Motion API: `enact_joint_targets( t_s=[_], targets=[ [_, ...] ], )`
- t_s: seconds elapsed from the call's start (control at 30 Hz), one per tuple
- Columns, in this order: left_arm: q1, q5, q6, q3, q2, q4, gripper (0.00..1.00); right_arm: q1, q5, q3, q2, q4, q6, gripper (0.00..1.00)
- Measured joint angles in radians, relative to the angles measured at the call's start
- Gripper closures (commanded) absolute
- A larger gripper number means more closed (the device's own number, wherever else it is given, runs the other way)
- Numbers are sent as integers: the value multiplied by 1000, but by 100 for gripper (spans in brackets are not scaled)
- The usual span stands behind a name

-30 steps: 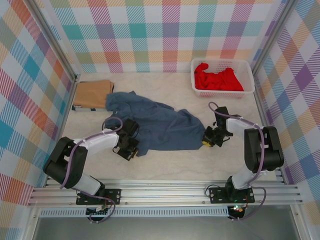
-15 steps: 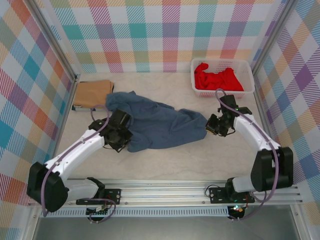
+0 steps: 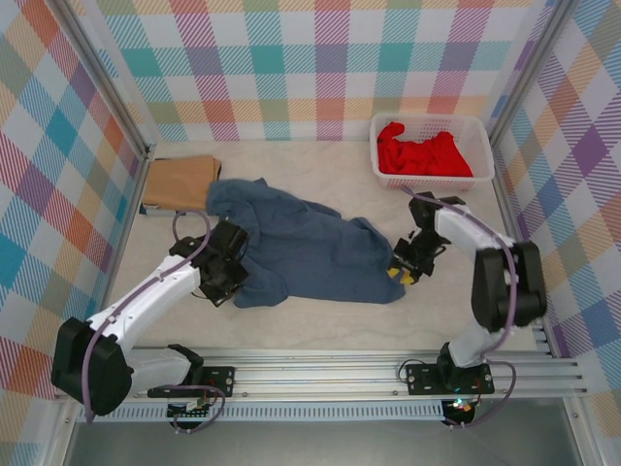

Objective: Fold and stack the t-shirts

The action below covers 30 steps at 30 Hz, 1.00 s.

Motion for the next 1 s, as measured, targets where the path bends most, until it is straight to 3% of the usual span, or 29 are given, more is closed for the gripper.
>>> enact_joint_targets(
  t_s=[0.1, 0.3, 0.43, 0.67, 0.83, 1.0],
  targets=[
    [8, -30, 24, -4, 13, -4, 100, 0, 11, 25, 52, 71, -2, 51],
    [29, -72, 66, -11, 6, -12, 100, 0, 42, -48, -120, 140, 25, 73],
    [29, -73, 74, -28, -2, -14, 100, 0, 61, -164, -211, 141, 40, 73],
    [29, -77, 88, -32, -3, -16, 100, 30, 68, -139, -15, 209, 39, 86],
    [39, -99, 98, -32, -11, -28, 100, 119, 62, 29, 156, 232, 46, 84],
    [47, -118, 106, -32, -18, -41, 100, 195, 48, 133, 233, 268, 96, 67]
  ],
)
